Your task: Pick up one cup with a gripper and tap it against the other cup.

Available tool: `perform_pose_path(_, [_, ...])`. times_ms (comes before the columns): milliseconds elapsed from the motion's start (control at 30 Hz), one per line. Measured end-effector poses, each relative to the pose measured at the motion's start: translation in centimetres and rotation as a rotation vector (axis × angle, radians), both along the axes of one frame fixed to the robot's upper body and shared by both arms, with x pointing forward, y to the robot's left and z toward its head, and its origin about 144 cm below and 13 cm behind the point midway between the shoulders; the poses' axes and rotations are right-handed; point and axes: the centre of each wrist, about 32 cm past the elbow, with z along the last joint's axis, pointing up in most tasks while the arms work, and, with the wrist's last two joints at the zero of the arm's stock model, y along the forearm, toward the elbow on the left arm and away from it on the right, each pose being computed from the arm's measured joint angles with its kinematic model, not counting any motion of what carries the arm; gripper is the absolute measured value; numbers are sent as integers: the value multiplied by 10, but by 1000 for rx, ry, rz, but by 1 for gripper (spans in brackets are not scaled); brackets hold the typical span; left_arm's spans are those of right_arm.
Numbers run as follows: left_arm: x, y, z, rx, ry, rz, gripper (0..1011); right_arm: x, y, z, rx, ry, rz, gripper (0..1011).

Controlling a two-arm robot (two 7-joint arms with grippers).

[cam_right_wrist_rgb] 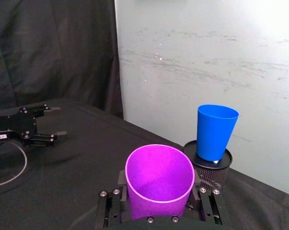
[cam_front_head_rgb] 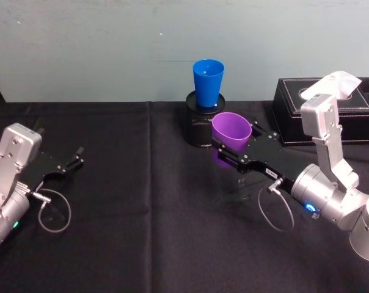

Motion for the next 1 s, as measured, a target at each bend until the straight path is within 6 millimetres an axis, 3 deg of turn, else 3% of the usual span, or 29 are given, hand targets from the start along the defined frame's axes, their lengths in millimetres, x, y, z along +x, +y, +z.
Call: perform_pose_path(1000, [0, 0, 0, 0, 0, 0, 1000, 0, 0, 0, 0, 0, 0, 735])
